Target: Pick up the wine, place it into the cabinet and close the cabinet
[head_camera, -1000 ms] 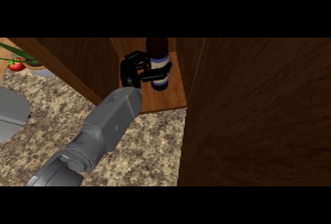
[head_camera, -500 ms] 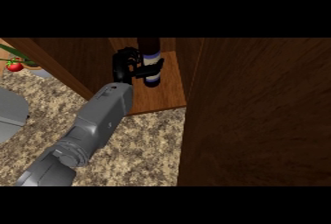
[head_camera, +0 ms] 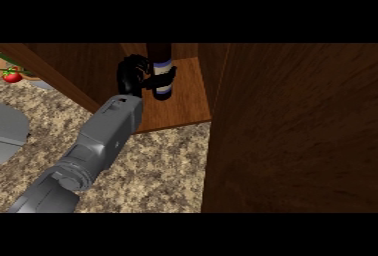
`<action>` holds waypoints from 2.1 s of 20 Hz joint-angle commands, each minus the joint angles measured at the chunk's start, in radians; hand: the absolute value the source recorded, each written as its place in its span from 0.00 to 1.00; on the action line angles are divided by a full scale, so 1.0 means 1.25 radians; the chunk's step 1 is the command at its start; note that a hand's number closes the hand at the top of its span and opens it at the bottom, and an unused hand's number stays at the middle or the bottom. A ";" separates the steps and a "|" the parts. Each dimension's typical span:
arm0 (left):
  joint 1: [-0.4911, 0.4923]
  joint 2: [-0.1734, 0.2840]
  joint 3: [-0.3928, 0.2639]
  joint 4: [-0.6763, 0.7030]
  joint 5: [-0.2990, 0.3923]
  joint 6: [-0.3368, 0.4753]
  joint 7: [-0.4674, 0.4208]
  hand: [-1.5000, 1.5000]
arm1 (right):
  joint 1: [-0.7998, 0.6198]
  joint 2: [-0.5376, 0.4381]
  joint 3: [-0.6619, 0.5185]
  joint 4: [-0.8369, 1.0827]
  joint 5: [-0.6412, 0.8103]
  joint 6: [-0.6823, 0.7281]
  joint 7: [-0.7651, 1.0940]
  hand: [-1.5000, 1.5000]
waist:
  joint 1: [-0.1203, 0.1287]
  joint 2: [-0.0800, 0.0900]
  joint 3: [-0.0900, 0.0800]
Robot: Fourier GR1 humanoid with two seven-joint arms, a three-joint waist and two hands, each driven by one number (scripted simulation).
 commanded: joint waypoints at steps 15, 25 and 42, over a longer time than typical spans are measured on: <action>0.034 0.057 -0.012 0.005 -0.017 -0.076 0.050 0.00 | -0.003 0.000 0.011 -0.018 -0.005 0.002 0.012 0.00 | 0.003 0.002 -0.003; 0.005 0.066 -0.051 -0.010 -0.057 -0.189 0.020 0.00 | -0.022 0.013 0.015 -0.015 -0.008 -0.019 0.023 0.00 | 0.028 -0.014 -0.002; 0.049 0.013 0.051 -0.177 0.028 -0.600 -0.090 0.00 | -0.011 -0.029 -0.005 -0.054 0.031 -0.059 0.086 0.00 | 0.127 -0.057 0.000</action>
